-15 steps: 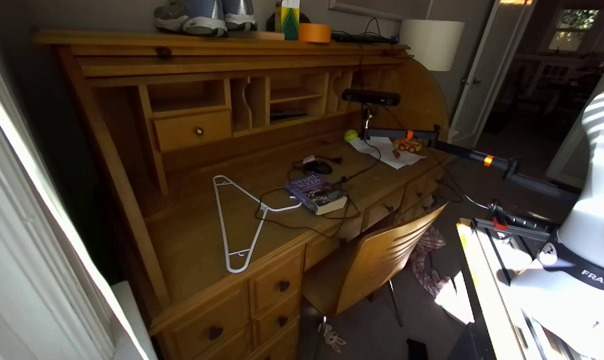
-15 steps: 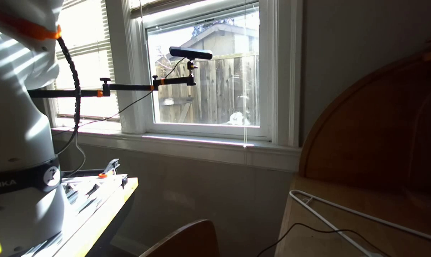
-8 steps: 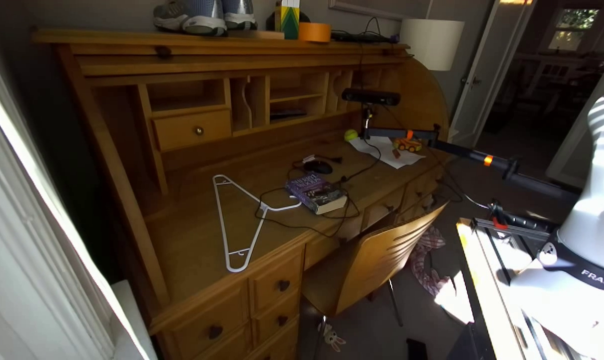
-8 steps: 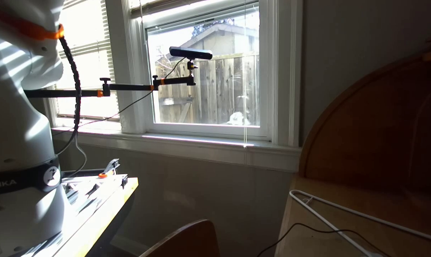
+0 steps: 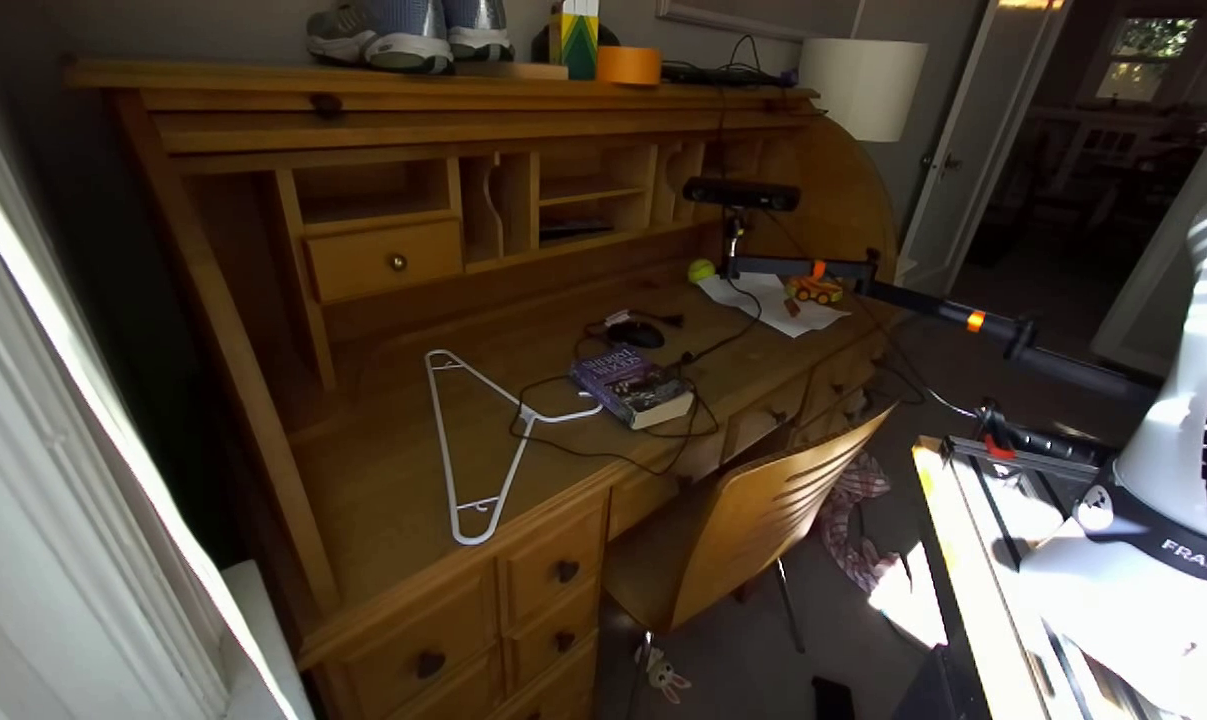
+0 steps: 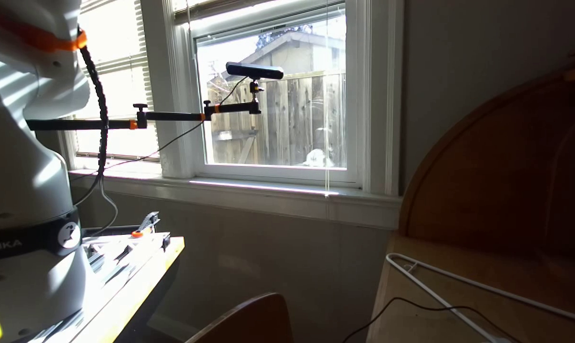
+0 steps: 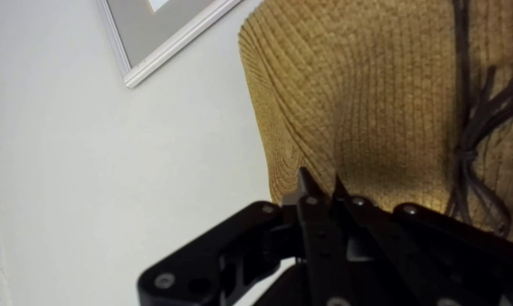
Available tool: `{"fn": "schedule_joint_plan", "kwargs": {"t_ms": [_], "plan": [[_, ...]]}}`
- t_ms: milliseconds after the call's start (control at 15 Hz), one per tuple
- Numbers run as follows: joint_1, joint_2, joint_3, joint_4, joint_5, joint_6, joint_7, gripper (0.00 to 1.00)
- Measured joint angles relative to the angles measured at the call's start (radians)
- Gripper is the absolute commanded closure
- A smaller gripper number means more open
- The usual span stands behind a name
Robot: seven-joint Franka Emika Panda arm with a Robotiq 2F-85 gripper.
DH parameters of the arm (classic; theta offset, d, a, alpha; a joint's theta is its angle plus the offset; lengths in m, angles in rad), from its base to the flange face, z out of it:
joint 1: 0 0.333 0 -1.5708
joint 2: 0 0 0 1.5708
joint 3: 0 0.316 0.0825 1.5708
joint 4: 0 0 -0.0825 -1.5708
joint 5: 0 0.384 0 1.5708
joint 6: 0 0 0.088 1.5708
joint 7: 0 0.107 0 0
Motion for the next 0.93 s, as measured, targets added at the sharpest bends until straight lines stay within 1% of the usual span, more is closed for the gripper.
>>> {"fn": "schedule_joint_plan", "kwargs": {"t_ms": [67,200,400,600,933], "plan": [[-0.011,0.0,0.01,0.003,0.021,0.017,-0.023,0.98],[-0.047,0.007,0.055,0.027,0.067,0.035,-0.081,0.98],[-0.097,0.022,0.101,0.064,0.14,0.04,-0.162,0.98],[-0.124,0.032,0.113,0.083,0.193,0.043,-0.213,0.98],[-0.129,0.032,0.11,0.082,0.208,0.064,-0.24,0.98]]}}
